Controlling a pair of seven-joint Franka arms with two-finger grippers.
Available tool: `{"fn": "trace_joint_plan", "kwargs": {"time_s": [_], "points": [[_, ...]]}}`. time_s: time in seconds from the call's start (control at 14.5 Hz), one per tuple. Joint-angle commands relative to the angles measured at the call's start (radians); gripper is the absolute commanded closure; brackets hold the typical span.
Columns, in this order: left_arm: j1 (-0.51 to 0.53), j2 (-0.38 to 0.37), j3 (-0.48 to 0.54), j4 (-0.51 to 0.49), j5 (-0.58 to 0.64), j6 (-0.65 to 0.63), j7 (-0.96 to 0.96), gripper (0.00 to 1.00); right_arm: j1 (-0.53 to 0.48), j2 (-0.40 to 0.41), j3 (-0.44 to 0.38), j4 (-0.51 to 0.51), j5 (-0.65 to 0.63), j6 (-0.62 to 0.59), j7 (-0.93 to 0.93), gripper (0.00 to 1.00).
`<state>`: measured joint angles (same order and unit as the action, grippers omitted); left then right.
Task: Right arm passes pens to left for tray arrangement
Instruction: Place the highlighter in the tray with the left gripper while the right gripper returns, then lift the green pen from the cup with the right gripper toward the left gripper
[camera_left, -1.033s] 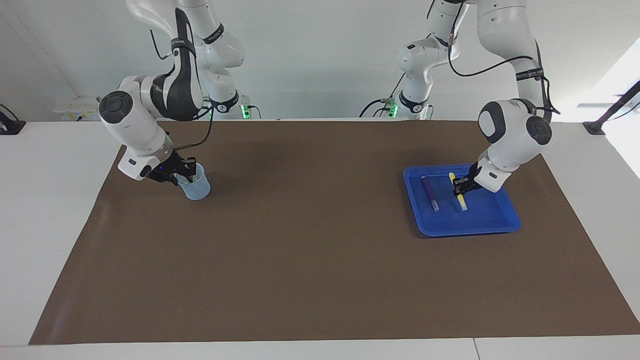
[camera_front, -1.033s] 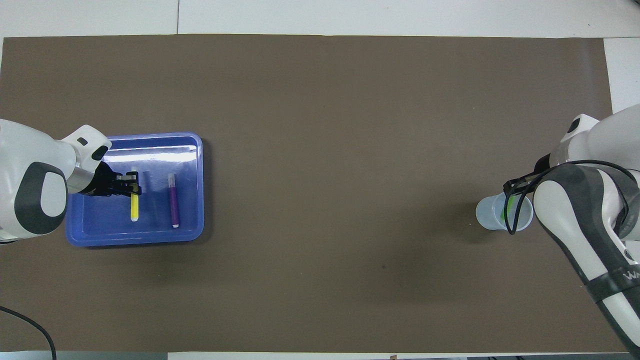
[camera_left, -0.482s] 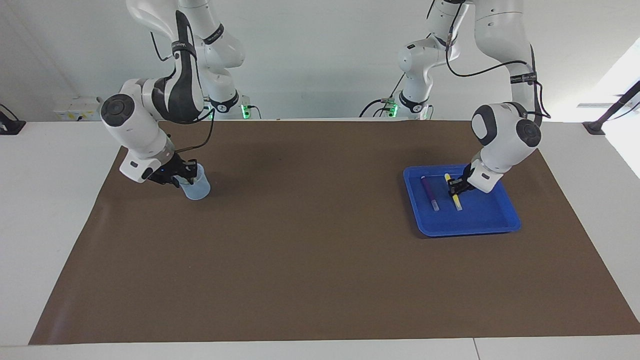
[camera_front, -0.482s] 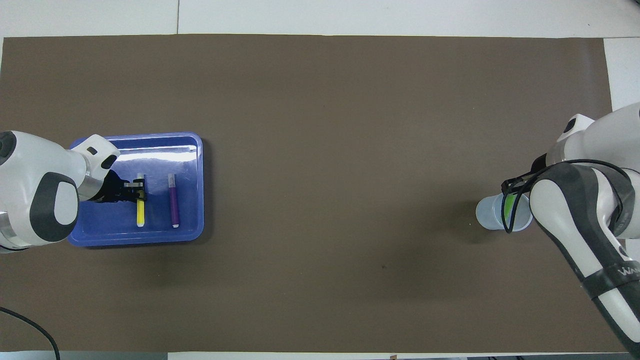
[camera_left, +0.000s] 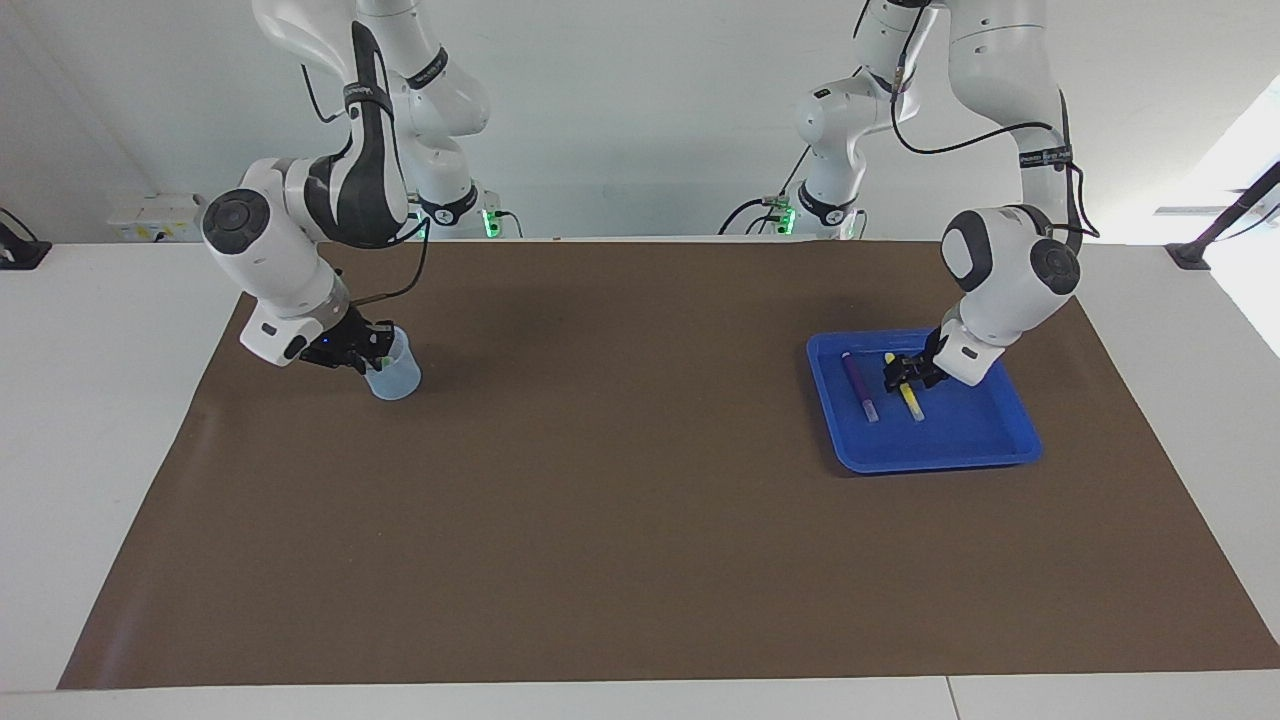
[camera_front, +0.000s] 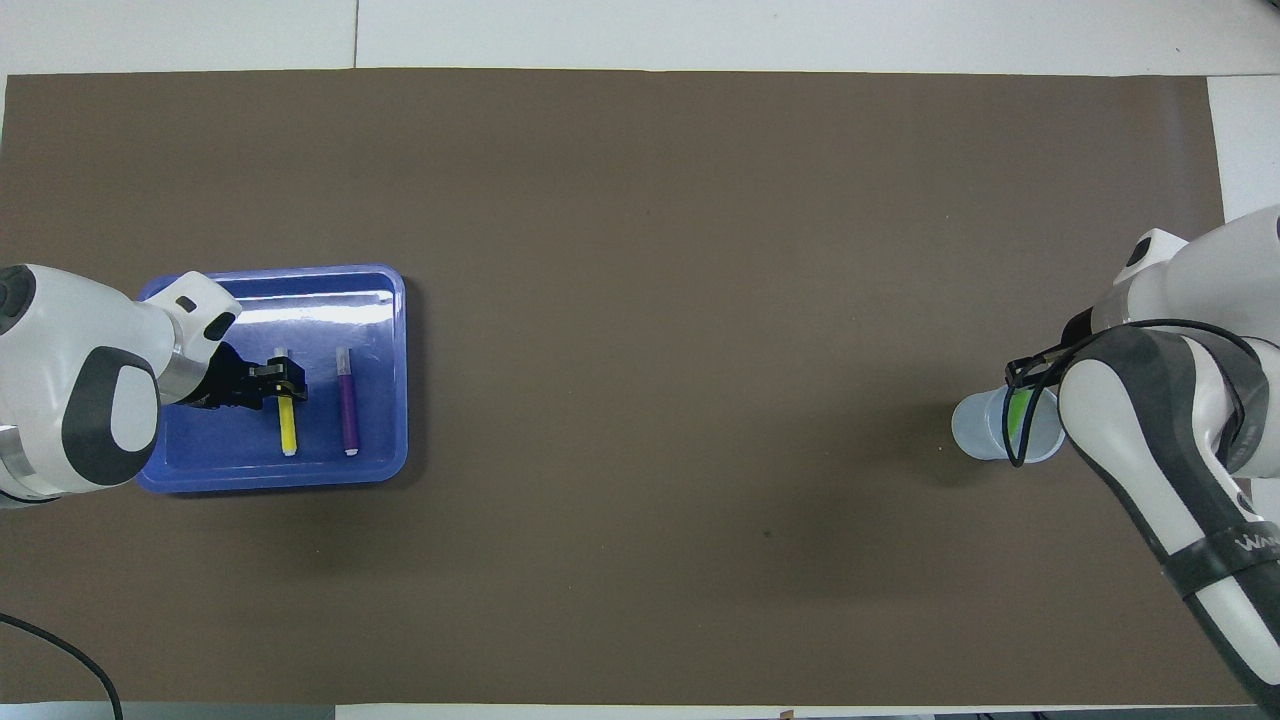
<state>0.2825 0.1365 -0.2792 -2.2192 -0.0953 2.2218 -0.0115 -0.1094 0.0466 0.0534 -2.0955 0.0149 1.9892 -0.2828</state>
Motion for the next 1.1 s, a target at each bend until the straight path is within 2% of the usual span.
{"fn": "trace_joint_plan", "kwargs": {"time_s": [0.0,0.07,0.21,0.48,0.83,1.03], "points": [[0.004,-0.015,0.003,-0.024,0.020,0.026,0.010,0.00,-0.010,-0.004,0.008,-0.006,0.007,-0.004,-0.009,0.91],[0.004,-0.014,0.003,-0.016,0.020,0.018,0.008,0.00,-0.009,-0.002,0.010,0.003,0.007,-0.019,-0.009,0.99],[0.003,-0.009,0.002,0.010,0.017,-0.016,-0.001,0.00,-0.010,0.001,0.010,0.064,0.007,-0.093,-0.009,1.00],[-0.029,-0.003,-0.002,0.151,0.008,-0.209,-0.088,0.00,0.014,-0.016,0.017,0.314,0.002,-0.352,-0.009,1.00],[-0.123,-0.006,-0.005,0.412,-0.076,-0.483,-0.399,0.00,0.083,-0.079,0.042,0.423,0.028,-0.372,0.051,1.00],[-0.154,-0.056,-0.020,0.473,-0.176,-0.585,-0.621,0.00,0.106,-0.080,0.091,0.433,0.173,-0.345,0.345,1.00]]}}
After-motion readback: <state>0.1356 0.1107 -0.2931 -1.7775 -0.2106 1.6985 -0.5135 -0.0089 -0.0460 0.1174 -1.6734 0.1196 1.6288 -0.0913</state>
